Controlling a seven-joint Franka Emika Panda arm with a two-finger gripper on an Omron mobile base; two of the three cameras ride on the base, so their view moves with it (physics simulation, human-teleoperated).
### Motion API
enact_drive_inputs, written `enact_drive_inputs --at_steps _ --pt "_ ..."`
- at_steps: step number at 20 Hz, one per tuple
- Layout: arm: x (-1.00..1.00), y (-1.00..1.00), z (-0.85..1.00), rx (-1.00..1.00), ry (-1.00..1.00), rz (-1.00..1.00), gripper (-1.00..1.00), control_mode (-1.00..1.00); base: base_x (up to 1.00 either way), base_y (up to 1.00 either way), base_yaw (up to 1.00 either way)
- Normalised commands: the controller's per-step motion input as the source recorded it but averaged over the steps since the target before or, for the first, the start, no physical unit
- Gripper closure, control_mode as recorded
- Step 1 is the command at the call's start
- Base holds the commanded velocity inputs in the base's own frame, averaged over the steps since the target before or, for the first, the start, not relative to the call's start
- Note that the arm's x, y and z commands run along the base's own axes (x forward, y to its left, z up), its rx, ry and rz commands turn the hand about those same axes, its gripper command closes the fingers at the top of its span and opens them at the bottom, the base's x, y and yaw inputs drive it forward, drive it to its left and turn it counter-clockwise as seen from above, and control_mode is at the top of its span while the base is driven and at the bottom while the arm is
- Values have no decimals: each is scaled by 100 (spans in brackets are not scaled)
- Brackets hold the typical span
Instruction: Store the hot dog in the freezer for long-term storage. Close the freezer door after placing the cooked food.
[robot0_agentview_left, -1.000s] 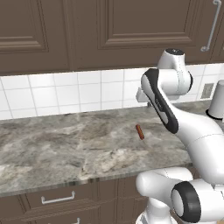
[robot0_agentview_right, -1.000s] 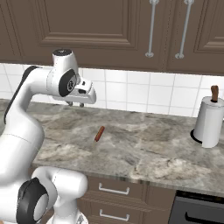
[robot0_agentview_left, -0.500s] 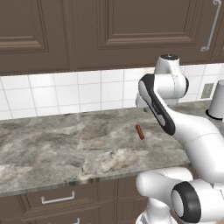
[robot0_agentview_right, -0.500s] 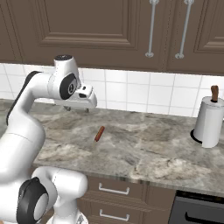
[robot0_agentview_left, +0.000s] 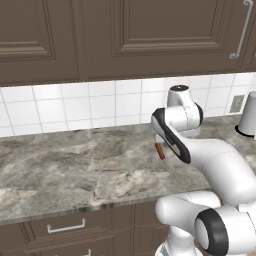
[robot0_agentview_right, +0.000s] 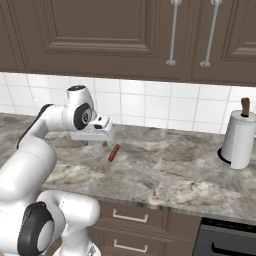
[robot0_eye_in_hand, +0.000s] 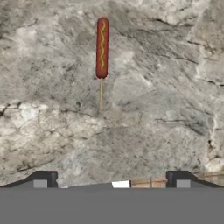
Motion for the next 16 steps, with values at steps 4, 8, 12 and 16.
enact_drive_inputs --at_steps 4,8,12,16 --pt "7 -20 -50 17 9 0 -100 -100 0 0 0" --pt "16 0 -34 8 0 0 -100 -100 0 0 0" --pt "7 0 -27 0 0 0 -100 -100 0 0 0" --pt "29 -1 -24 0 0 0 -100 -100 0 0 0"
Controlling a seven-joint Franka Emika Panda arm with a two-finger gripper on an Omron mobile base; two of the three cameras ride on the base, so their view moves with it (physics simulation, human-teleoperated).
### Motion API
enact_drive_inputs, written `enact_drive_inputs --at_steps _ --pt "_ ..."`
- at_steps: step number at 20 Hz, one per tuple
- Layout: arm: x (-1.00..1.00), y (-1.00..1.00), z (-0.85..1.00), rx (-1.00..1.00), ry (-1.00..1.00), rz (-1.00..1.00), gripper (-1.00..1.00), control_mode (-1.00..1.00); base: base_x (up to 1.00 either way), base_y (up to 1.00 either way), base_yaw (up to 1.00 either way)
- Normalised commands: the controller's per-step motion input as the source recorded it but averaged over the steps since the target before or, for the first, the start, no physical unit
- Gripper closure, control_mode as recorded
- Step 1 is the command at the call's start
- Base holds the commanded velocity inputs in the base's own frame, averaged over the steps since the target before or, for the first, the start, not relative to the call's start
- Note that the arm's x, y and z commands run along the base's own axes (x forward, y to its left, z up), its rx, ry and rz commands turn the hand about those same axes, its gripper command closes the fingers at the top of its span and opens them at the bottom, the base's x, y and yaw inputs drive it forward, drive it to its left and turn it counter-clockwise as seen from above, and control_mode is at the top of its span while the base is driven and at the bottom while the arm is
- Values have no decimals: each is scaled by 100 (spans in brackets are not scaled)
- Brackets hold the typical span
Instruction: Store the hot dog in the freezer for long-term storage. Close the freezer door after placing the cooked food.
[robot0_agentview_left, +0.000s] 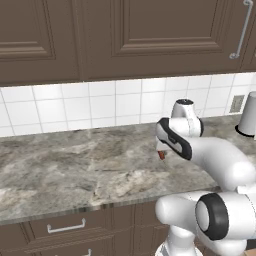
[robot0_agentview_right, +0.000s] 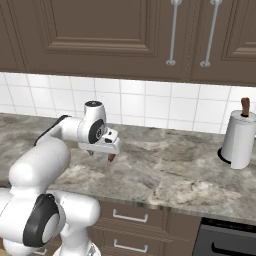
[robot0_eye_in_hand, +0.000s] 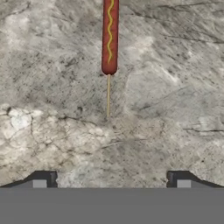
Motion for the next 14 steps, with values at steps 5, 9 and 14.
enact_drive_inputs --at_steps 5,9,14 --pt "44 0 -20 0 2 0 -100 -100 0 0 0" --pt "46 0 -22 0 2 0 -100 -100 0 0 0" --pt "38 0 -26 0 0 0 -100 -100 0 0 0"
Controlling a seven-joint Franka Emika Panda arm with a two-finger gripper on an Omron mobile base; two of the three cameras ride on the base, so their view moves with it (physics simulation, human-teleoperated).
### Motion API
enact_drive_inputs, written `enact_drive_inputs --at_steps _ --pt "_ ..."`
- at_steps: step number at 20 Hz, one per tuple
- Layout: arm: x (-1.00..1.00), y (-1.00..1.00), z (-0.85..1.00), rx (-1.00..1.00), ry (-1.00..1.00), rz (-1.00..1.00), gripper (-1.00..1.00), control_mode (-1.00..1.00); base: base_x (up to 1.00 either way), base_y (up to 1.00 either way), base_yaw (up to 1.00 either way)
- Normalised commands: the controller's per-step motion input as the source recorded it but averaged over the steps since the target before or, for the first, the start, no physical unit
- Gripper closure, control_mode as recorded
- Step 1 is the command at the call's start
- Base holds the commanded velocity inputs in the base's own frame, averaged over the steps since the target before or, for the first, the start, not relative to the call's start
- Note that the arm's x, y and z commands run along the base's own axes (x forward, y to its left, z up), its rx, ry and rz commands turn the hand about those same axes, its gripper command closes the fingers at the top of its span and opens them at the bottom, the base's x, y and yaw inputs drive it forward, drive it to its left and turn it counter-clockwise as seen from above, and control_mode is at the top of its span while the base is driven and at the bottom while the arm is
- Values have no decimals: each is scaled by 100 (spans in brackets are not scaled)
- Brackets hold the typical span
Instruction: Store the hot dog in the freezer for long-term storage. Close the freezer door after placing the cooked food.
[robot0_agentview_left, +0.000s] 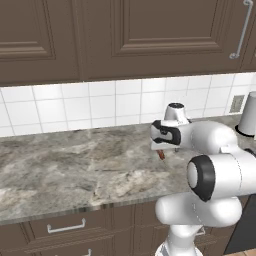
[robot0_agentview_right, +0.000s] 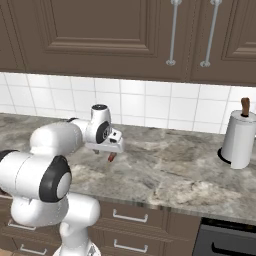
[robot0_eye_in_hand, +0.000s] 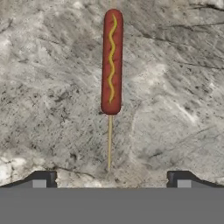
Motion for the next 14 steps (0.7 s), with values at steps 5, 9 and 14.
enact_drive_inputs --at_steps 5,9,14 --pt "35 0 -34 0 0 0 -100 -100 0 0 0" --pt "33 0 -42 0 0 0 -100 -100 0 0 0" --pt "37 0 -45 0 0 0 -100 -100 0 0 0"
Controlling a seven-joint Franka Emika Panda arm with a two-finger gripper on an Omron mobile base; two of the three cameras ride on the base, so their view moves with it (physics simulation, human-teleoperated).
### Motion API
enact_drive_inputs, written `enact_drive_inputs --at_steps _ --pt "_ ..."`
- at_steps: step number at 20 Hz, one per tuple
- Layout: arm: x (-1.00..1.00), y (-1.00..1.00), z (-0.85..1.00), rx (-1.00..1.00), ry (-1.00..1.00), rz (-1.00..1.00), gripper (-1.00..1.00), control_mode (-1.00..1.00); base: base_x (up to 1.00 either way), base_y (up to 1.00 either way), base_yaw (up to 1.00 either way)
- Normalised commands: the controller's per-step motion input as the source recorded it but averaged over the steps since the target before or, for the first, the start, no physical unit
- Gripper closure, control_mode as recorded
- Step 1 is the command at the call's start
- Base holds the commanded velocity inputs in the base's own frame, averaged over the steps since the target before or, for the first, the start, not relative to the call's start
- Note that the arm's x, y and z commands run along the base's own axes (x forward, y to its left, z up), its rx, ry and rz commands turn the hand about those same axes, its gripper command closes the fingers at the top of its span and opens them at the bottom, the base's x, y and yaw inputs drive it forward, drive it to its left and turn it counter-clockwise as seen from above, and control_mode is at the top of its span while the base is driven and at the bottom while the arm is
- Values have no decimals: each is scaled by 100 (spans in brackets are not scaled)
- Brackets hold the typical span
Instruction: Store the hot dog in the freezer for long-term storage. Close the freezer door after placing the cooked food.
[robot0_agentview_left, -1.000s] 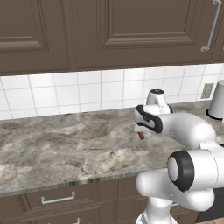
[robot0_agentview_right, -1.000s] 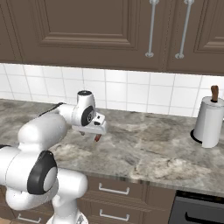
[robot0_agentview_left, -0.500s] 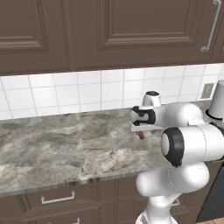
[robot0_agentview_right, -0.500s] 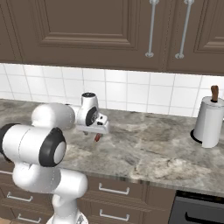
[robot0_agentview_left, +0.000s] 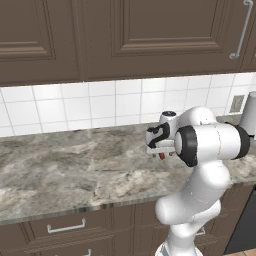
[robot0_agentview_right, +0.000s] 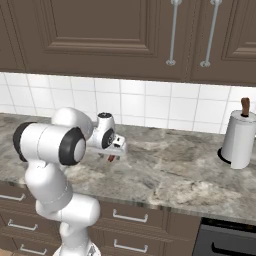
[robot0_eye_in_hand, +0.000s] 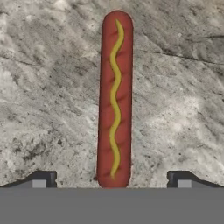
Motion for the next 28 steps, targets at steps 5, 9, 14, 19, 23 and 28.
enact_drive_inputs --at_steps 5,9,14,19,23,28 --pt "33 0 -40 0 0 0 -100 -100 0 0 0" --pt "21 0 -40 0 0 0 -100 -100 0 0 0" --pt "0 -3 -41 0 2 0 -100 -100 0 0 0" --pt "0 0 -29 1 0 0 100 -100 0 0 0" --pt "0 0 -9 0 -1 0 100 -100 0 0 0" --pt "-17 0 0 0 -1 -5 100 -100 0 0 0"
